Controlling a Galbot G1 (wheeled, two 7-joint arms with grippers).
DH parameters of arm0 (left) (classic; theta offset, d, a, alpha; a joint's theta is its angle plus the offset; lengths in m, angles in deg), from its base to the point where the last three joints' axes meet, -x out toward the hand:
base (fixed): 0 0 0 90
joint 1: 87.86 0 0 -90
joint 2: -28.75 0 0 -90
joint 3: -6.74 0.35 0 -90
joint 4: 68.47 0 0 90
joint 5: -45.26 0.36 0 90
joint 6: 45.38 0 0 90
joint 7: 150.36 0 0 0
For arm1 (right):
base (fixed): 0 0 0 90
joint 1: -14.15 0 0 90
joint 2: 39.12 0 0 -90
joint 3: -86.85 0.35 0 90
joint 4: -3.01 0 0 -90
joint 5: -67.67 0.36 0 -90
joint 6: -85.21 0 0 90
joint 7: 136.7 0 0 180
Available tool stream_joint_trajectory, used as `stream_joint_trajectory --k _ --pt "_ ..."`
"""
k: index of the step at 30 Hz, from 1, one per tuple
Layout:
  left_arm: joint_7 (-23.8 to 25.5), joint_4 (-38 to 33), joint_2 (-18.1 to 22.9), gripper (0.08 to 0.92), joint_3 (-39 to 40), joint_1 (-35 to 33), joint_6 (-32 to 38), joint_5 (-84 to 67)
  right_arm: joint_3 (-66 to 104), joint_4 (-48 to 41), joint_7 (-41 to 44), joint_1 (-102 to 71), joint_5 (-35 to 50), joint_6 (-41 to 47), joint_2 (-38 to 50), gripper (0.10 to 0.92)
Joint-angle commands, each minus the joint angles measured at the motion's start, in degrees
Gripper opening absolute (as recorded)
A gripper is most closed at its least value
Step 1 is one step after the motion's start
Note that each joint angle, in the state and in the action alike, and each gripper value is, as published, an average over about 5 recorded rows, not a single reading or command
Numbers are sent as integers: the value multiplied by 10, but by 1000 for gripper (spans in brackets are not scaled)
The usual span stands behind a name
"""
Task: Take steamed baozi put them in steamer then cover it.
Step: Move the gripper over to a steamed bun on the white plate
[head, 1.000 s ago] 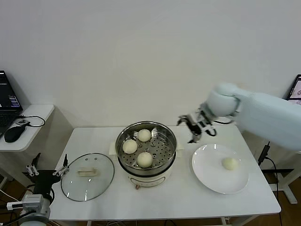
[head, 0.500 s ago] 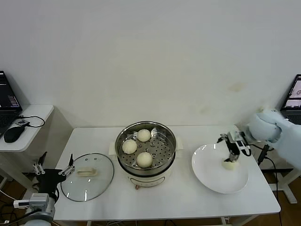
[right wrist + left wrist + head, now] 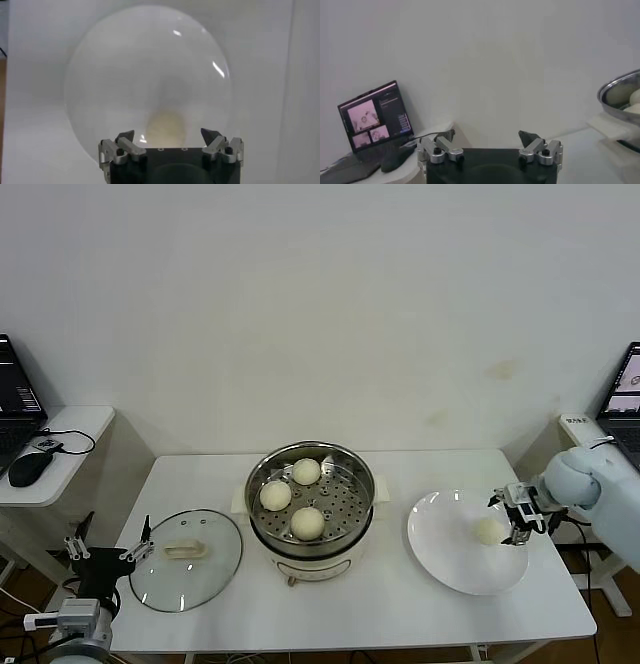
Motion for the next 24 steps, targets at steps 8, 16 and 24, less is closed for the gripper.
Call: stream_joint_trajectory --k 8,16,24 --pt "0 7 2 823 1 2 0 2 43 -127 -11 -39 -60 -18 -96 823" --pt "0 11 3 823 2 3 1 3 47 -150 -13 -36 -72 -11 -111 810" --pt "-1 15 4 823 2 4 1 3 49 -146 -7 -33 -69 -3 -108 674"
